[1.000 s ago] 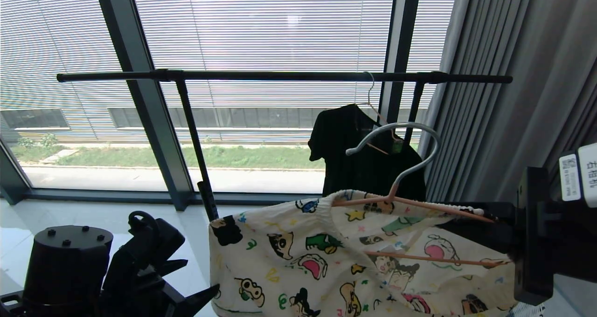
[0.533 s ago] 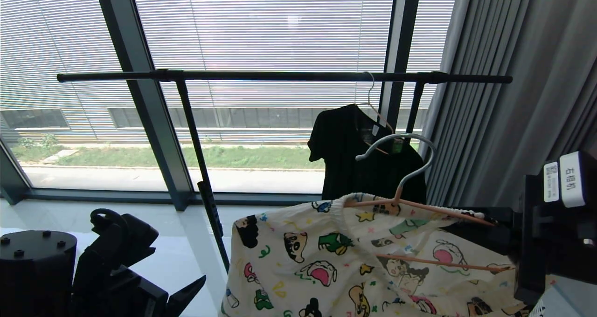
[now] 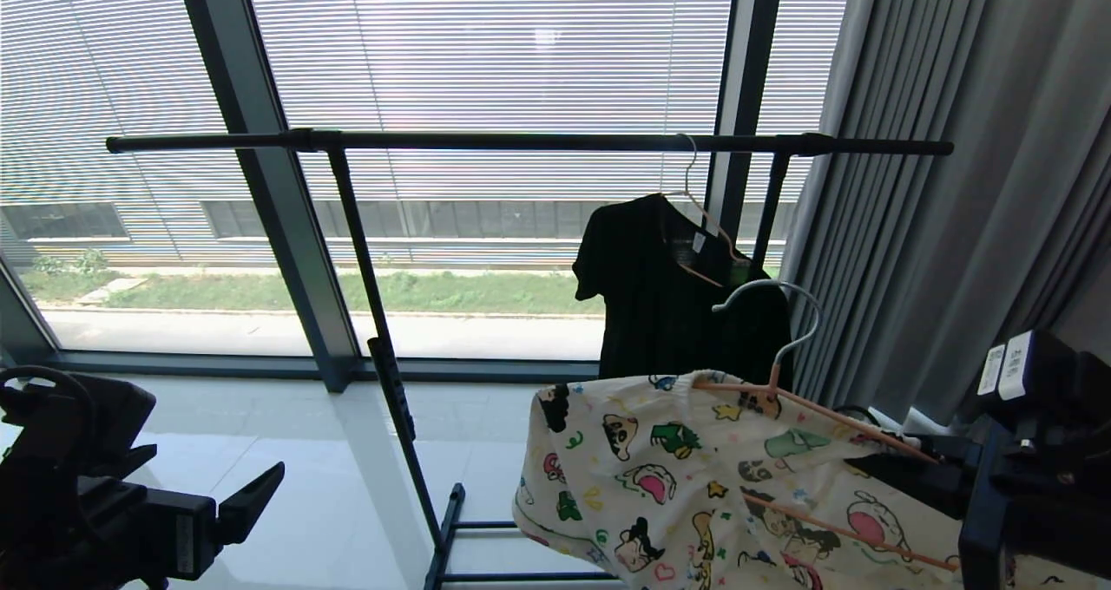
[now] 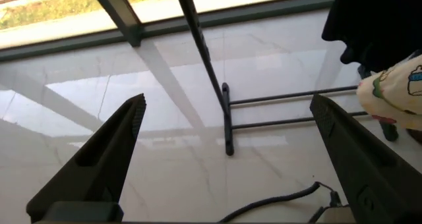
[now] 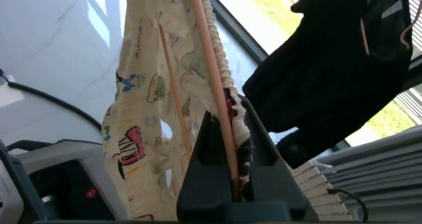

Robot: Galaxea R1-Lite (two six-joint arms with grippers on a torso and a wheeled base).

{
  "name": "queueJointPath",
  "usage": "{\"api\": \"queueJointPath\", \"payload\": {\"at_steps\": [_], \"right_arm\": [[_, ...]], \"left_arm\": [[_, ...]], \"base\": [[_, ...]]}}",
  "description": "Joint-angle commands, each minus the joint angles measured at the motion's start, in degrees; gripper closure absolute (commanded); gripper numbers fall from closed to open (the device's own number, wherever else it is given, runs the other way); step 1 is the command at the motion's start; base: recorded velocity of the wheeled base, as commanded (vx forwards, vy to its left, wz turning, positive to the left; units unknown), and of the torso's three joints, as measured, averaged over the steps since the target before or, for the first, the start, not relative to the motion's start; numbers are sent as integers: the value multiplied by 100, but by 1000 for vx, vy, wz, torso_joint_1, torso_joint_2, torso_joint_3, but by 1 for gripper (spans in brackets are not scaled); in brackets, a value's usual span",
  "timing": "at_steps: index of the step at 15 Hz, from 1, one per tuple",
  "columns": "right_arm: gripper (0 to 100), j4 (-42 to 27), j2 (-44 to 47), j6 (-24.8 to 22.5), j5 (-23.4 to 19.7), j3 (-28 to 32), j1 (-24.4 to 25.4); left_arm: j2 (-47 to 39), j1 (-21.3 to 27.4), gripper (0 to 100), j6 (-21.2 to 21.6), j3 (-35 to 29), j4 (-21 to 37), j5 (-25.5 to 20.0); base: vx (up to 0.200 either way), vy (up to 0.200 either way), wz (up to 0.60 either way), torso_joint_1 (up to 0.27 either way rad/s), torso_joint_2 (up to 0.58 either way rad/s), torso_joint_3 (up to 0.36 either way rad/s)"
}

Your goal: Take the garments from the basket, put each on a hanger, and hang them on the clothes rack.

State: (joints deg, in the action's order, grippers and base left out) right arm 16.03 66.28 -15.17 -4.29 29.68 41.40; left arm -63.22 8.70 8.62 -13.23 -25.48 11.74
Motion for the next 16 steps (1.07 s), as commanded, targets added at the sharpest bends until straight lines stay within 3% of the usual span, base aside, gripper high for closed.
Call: {"api": "queueJointPath", "payload": {"at_steps": [1,6,11,16], "right_arm": [[100,-21,-98,145,139,-173,0],[100,-364,-54,576,860,-217,0],[100,-821,-19,602,948,-226,-9],[100,-935,52,655,948,-209,-9]], "left_arm": [[-15,-369,0,8,-101,-1,4],[-24,-369,0,43,-136,-1,4],[3,-343,0,79,-128,-1,171],[-41,-317,0,413,-110,-1,180]], "base": [[0,0,0,0,0,0],[0,0,0,0,0,0],[0,0,0,0,0,0],[0,0,0,0,0,0]]}}
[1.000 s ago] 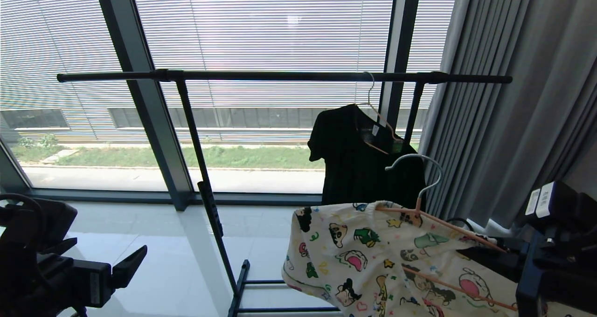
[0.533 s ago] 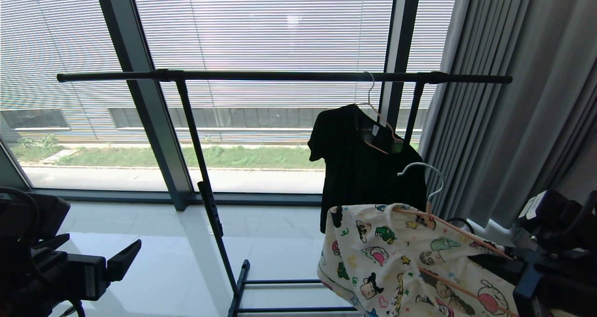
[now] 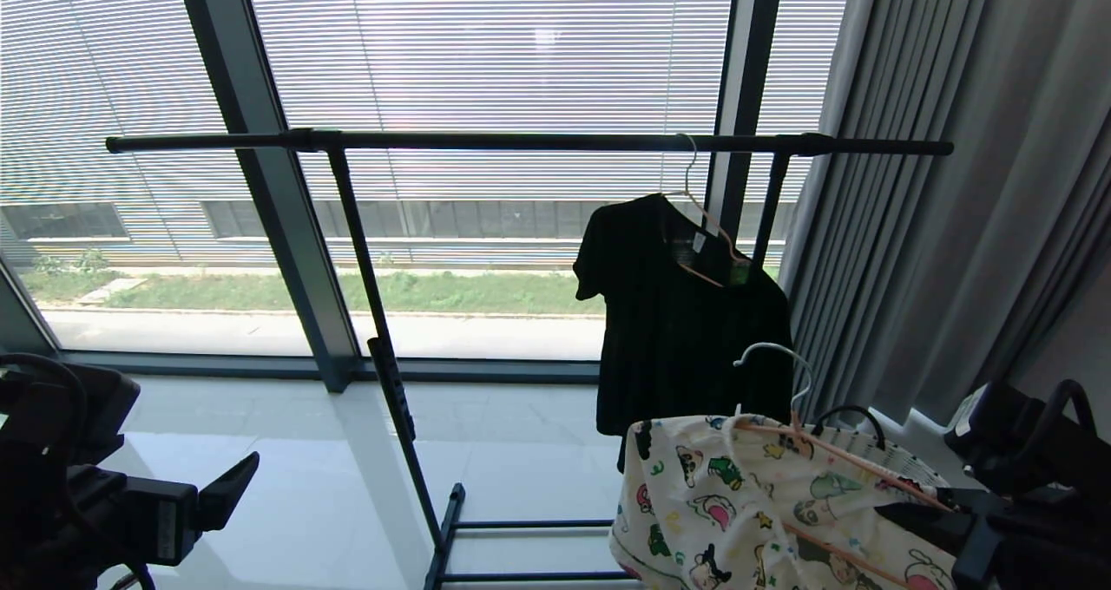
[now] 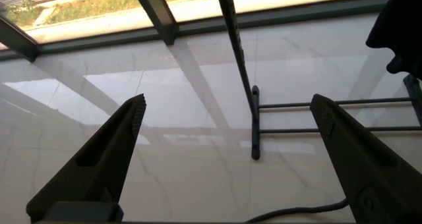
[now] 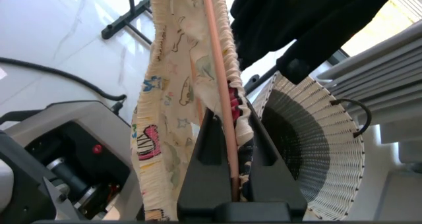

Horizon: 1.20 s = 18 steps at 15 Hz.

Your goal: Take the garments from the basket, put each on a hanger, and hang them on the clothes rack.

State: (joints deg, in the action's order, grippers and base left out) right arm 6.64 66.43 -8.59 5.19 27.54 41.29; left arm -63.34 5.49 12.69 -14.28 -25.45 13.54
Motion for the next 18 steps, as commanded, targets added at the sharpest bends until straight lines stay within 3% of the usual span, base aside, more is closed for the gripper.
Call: {"api": "queueJointPath", "payload": {"at_steps": [1,9,13,18], "right_arm": [[100,4,28,-2,-1,-3,2],[100,48,345,33,-1,76,-68],[100,434,371,297,8,164,-561],[100,496,353,306,8,164,-613]], "left_arm": [[-99,40,0,23,-5,-3,-1],[-451,163,0,76,-234,-3,-1],[-416,172,0,58,-374,-3,-54],[-416,234,0,58,-418,-3,-54]], "base": [[0,0,0,0,0,0],[0,0,0,0,0,0],[200,0,0,-4,5,2],[200,0,0,11,4,1]]}}
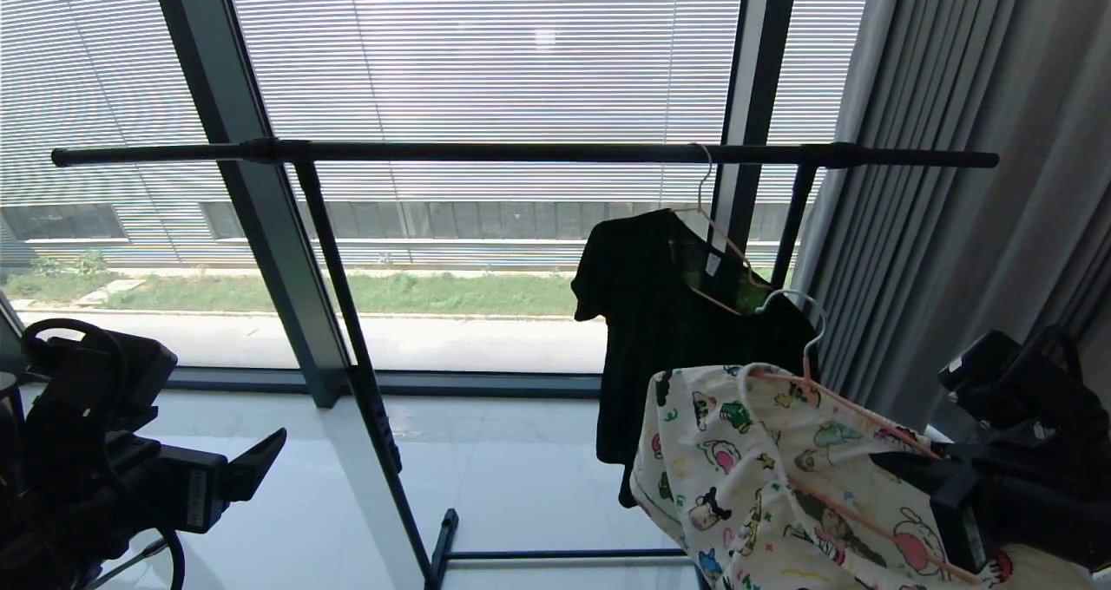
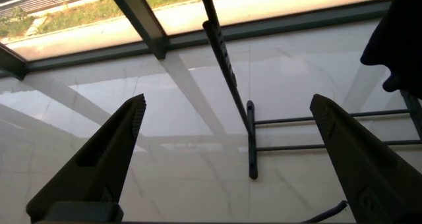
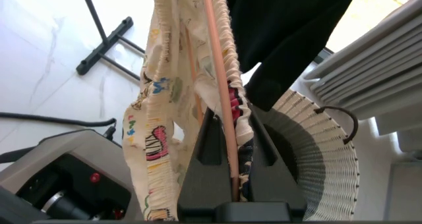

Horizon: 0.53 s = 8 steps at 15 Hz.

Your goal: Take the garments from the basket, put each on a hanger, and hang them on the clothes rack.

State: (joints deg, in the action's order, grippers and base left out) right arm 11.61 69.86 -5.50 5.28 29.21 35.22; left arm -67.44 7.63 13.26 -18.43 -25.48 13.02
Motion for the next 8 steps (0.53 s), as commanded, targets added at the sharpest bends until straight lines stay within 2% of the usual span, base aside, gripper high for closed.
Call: {"api": "queueJointPath", "payload": {"at_steps": [1,5,8], "right_arm": [[100,17,18,-4,-1,-3,-6],[100,61,18,-13,-18,-29,20],[100,88,98,-4,-27,-29,64]], "left_arm": [[-6,37,0,1,-2,-1,-1],[-15,54,0,-8,-2,-1,-1],[-15,54,0,-8,-29,-1,-1]], "base": [[200,0,0,2,2,2],[200,0,0,4,4,2],[0,0,0,0,0,0]]}}
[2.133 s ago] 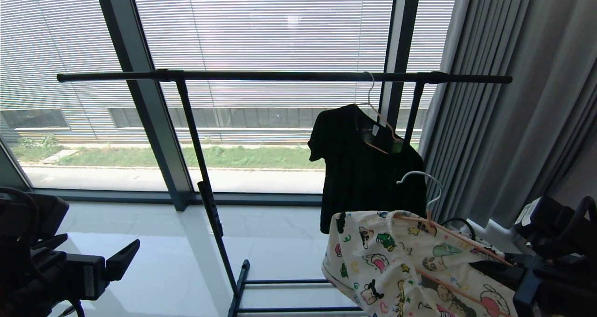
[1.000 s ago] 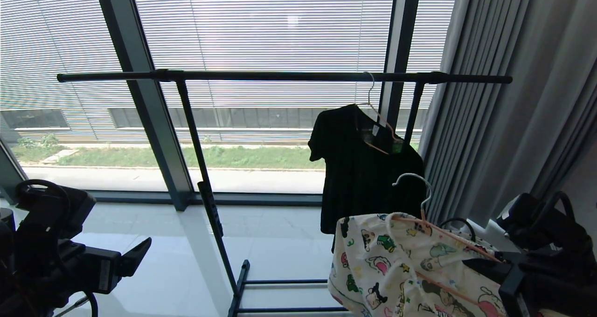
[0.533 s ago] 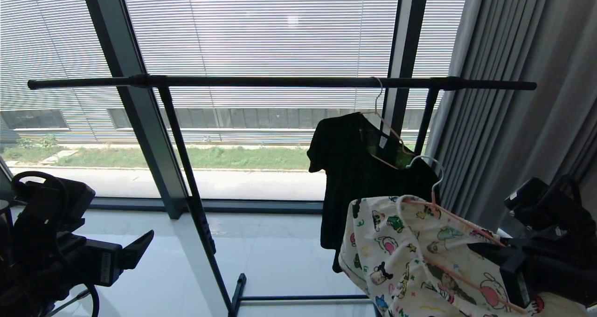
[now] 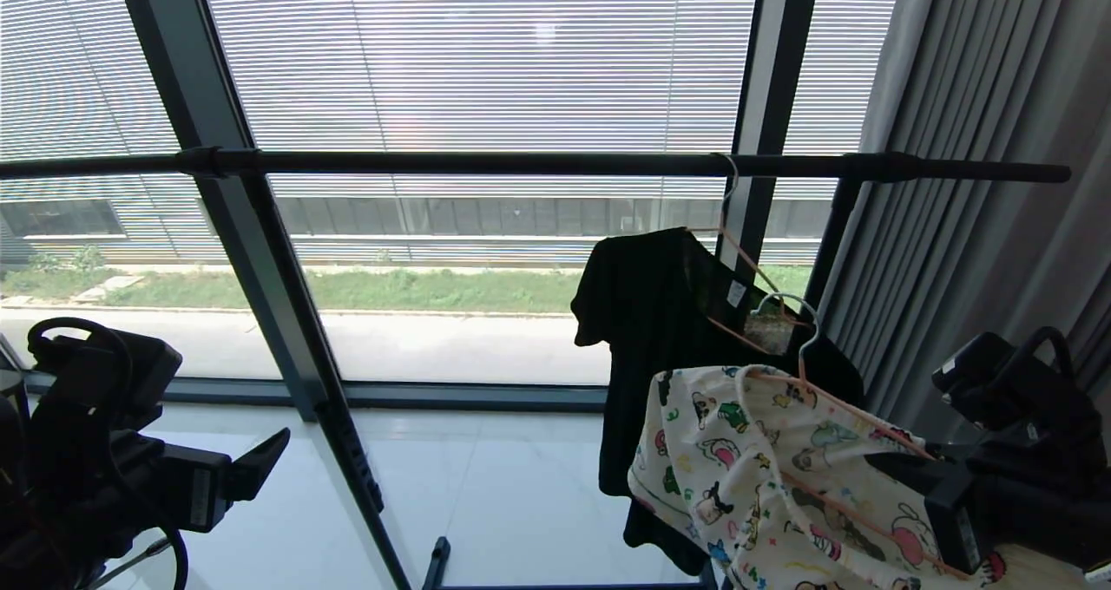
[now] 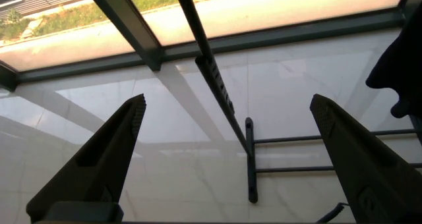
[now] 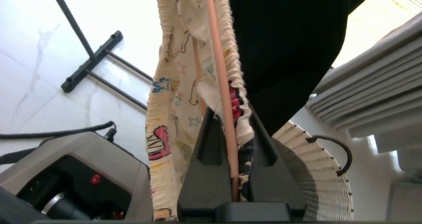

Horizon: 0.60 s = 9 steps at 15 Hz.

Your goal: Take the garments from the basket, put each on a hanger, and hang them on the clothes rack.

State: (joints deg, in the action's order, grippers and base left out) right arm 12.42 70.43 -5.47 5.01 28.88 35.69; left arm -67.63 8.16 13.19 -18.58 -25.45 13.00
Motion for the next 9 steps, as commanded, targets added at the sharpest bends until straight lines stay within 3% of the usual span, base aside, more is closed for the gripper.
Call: {"api": "queueJointPath", "payload": {"at_steps": [1,3,9], "right_arm": [[100,103,68,-6,0,4,17],[100,146,94,-6,0,4,17],[100,146,94,-6,0,12,17]], "left_arm": [[5,2,0,-1,-32,-3,1],[13,2,0,-1,-49,-3,10],[31,2,0,8,-49,-3,10]], "base": [[0,0,0,0,0,0],[0,0,0,0,0,0],[0,200,0,3,2,2]]}}
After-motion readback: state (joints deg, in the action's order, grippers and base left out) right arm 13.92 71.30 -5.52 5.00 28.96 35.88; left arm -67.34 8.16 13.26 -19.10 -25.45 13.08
